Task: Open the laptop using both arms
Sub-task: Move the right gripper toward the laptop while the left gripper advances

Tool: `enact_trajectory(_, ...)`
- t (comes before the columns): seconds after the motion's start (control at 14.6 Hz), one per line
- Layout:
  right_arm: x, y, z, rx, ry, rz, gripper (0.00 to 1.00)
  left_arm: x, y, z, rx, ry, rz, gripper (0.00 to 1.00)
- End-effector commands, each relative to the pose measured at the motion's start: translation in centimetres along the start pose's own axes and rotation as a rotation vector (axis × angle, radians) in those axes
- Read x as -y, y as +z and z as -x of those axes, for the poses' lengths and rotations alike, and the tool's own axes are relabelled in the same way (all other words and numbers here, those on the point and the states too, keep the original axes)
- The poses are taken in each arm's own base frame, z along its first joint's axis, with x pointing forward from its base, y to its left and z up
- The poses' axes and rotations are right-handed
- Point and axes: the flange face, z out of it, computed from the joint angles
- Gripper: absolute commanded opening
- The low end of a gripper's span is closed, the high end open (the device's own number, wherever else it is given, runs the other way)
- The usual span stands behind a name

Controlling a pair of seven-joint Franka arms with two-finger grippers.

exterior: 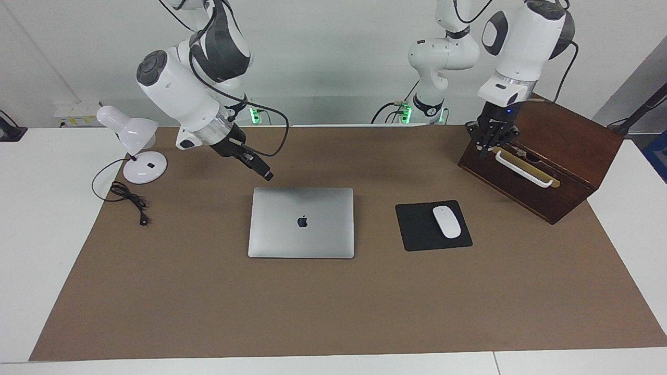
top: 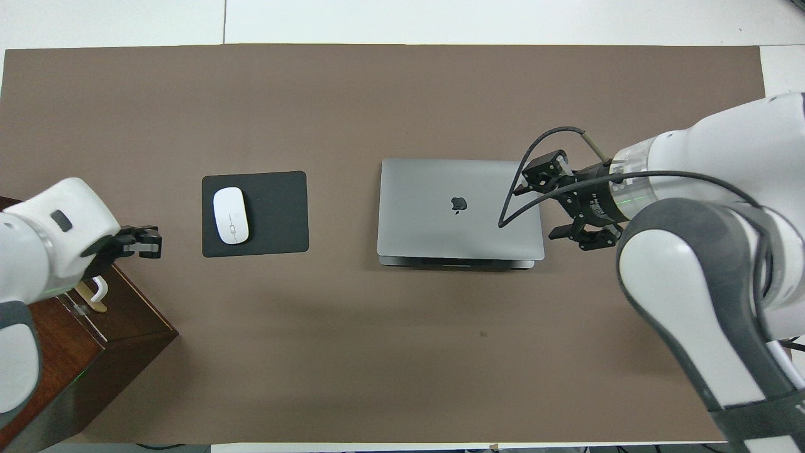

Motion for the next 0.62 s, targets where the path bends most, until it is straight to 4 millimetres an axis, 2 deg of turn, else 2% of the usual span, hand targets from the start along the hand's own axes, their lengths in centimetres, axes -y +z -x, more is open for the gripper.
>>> enact_trajectory(0.0,-2.0,1.6,2.2,0.007,0.096,-0.082,0.96,-3.0,2.7,2.6,-0.066,0.058,0.007,0.0)
enact_trajectory(0.07,-2.1,2.0,2.5,0.028,0.146,-0.108,0.97,-4.0,3.8,3.2,-0.087,0.076,0.011,0.0)
enact_trajectory(0.27,-2.6,4.5,3.4,0.0,0.177,-0.129,0.97,-6.6,7.3,5.1,-0.141,0.117,0.03,0.0)
enact_trajectory(0.41,-2.7,6.8,4.9,-0.019,0.19,-0.156,1.0,-9.0,10.1,6.3,-0.191,0.117,0.061,0.0)
enact_trajectory(0.55,-2.9,8.6,5.6,-0.038,0.211,-0.168,1.0,-12.0,13.3,7.5,-0.237,0.109,0.093,0.0)
